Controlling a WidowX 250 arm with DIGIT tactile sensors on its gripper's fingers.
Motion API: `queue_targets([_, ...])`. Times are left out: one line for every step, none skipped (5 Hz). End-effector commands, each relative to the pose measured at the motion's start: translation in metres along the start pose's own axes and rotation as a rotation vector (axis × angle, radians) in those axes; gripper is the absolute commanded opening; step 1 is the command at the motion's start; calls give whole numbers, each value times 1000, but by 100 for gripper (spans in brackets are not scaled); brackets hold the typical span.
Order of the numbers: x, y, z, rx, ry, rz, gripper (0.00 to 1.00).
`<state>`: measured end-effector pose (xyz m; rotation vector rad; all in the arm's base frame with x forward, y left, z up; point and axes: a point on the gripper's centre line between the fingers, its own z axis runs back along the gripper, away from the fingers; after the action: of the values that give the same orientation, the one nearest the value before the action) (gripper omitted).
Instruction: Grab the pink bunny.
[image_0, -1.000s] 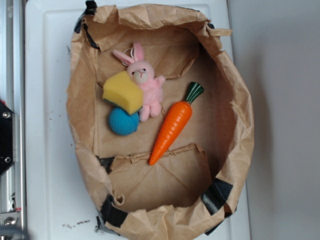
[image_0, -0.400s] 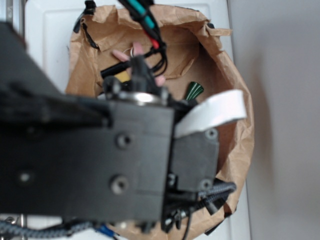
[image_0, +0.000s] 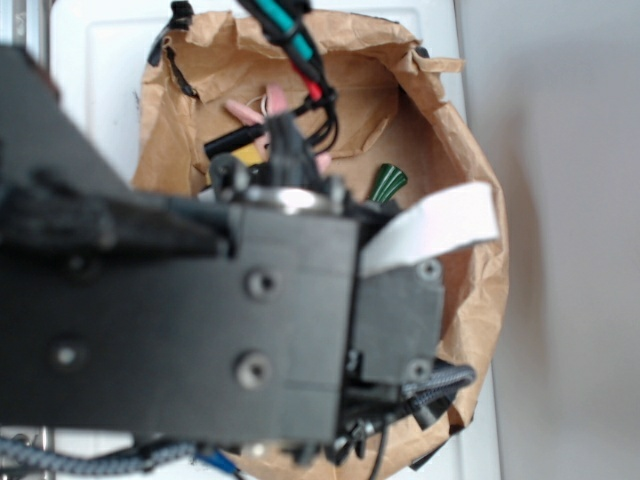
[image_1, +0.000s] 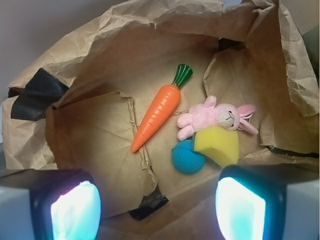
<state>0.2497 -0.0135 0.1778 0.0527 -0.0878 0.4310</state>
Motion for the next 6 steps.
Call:
queue_targets([18,18,-23,-31,-72,136,100])
queue_targets([24,27,-48,29,-91,276,100])
queue_targets([37,36,-65,70,-78,456,100])
queue_targets([50,46,-74,98,-58,504,100])
queue_targets([50,46,-74,98,-58,504,100])
queue_targets([50,46,-74,98,-58,504,100])
